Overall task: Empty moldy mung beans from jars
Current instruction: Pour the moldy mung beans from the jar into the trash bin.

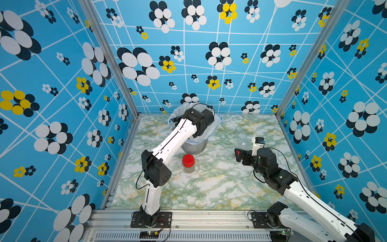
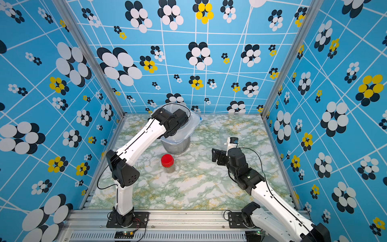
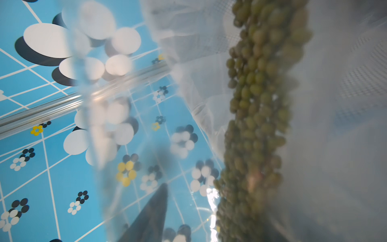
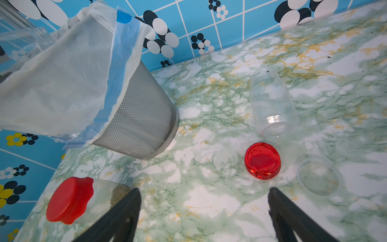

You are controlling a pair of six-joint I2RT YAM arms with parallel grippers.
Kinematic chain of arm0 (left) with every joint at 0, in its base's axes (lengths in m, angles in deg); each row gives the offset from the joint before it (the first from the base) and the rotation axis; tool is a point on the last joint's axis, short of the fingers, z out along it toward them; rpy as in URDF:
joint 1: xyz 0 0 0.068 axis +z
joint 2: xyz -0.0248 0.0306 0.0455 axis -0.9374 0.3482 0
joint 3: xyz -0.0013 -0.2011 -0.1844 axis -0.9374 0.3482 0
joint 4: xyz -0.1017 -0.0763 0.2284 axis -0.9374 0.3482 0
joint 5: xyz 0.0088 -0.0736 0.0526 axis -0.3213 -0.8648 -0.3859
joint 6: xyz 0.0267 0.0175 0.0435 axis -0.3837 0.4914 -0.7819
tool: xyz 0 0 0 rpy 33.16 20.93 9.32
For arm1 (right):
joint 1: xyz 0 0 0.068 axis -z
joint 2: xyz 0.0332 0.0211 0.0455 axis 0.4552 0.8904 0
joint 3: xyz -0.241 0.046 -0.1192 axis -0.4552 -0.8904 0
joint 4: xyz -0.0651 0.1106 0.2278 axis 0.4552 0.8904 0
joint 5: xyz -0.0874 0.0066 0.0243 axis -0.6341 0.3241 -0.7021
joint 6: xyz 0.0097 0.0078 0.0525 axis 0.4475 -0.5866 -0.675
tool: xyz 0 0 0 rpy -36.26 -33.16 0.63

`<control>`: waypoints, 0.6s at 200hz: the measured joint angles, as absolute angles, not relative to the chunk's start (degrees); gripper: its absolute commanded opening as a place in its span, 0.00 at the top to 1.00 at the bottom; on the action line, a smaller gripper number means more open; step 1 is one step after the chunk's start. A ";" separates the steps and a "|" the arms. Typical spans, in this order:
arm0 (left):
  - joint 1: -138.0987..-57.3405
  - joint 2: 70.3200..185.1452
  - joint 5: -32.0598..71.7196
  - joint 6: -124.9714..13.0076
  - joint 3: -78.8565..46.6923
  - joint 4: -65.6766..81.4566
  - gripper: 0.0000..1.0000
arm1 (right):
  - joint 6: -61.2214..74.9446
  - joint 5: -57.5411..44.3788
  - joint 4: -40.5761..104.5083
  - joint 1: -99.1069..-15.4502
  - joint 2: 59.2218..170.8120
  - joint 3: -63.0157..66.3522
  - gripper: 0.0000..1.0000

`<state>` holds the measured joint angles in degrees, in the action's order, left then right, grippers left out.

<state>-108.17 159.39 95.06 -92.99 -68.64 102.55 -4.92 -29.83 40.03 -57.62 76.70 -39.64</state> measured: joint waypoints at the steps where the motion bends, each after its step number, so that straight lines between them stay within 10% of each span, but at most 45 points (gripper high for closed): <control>1: -108.21 159.39 95.15 -93.06 -68.62 102.50 0.58 | -4.92 -29.83 40.03 -57.62 76.70 -39.64 0.03; 120: -110.53 160.42 103.74 -102.04 -67.57 94.11 0.58 | -5.12 -29.63 40.01 -57.62 76.39 -39.64 0.03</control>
